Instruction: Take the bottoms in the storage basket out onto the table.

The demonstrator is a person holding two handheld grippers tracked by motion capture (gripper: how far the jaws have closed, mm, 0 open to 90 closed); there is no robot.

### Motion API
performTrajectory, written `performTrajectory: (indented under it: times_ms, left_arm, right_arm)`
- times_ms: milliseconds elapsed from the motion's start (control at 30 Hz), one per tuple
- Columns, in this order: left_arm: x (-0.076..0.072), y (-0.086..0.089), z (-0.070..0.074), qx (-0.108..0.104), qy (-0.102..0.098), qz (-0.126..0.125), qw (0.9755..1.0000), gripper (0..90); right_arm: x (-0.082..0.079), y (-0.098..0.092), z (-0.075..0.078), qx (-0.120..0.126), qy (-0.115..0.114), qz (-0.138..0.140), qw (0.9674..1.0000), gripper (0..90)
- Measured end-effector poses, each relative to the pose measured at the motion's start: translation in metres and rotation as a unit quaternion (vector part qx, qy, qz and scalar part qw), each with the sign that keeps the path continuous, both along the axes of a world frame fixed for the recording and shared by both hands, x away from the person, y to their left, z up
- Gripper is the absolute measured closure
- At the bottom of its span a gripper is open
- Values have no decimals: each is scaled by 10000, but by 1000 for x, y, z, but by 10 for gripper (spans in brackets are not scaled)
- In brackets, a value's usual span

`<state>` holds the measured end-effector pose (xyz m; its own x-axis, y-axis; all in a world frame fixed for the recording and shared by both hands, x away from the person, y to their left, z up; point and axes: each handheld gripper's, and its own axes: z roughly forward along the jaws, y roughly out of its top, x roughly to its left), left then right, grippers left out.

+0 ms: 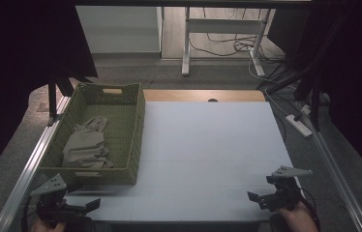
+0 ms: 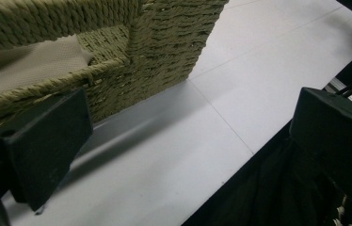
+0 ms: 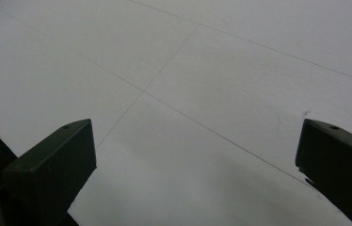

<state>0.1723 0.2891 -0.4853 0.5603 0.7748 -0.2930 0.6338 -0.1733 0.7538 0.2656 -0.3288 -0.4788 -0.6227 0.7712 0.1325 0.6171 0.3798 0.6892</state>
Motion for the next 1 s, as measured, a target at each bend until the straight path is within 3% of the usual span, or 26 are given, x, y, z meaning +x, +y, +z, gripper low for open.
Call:
performTrajectory:
  times_ms: [200,433,567,800,1000]
  left_arm:
    - [-1,2,6,196,3,-63,9998,0]
    - [0,3,8,164,20,-173,9997,0]
    - [0,4,13,227,64,-136,9996,0]
    - [-2,2,22,419,-55,-58,9991,0]
    - [-3,5,29,92,-192,69,9997,0]
  right_arm:
    - [0,0,0,4,15,-6,10000,0]
    - [1,0,0,-8,46,-1,10000,0]
    - [1,0,0,-8,51,-1,10000,0]
    - [2,0,-1,6,70,-2,10000,0]
    - [2,1,-1,-37,102,43,9999,0]
